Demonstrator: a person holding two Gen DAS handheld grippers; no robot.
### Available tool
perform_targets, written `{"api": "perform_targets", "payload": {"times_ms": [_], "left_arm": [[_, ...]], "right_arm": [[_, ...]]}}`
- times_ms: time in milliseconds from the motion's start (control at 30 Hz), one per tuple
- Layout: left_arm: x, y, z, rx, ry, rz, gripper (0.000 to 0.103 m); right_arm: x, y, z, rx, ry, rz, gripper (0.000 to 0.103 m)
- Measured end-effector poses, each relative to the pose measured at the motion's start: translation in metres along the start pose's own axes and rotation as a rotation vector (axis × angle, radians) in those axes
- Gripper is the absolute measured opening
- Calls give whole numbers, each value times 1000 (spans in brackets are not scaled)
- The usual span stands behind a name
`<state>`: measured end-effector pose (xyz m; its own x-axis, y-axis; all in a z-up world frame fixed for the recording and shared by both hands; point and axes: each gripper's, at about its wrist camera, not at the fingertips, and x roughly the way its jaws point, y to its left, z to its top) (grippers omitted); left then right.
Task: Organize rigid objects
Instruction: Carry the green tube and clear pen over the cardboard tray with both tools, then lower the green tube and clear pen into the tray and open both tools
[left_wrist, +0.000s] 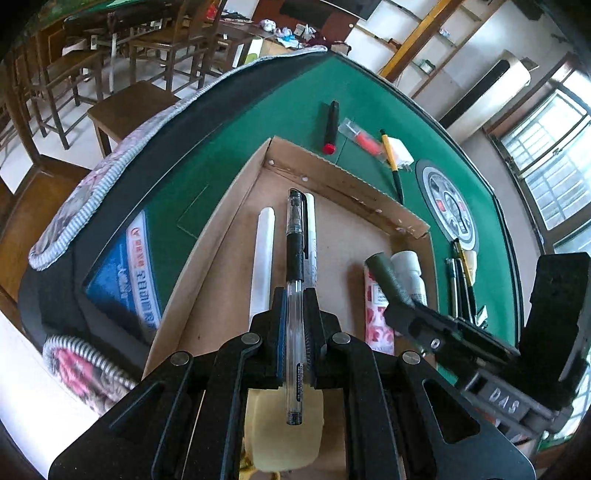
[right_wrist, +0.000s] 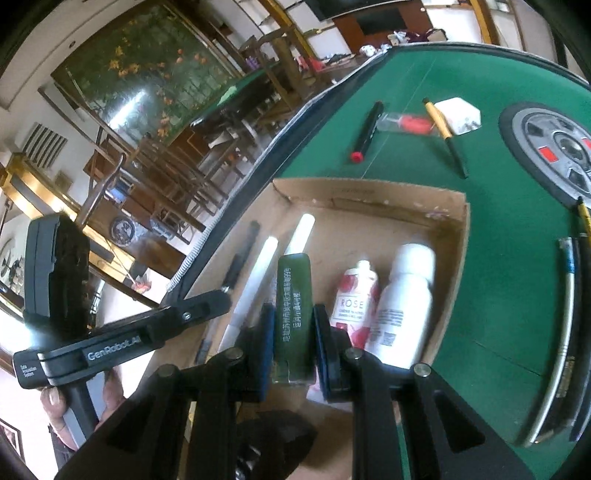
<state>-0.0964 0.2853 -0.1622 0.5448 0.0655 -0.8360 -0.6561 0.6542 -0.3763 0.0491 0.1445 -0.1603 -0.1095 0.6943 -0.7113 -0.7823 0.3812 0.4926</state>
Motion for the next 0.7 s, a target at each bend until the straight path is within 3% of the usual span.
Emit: {"api": "perform_targets", "payload": {"times_ms": [700], "left_arm": [[29,-2,13,25,57,54,8]], "right_arm": [[27,22,-6,-128,110,-128,19]]}}
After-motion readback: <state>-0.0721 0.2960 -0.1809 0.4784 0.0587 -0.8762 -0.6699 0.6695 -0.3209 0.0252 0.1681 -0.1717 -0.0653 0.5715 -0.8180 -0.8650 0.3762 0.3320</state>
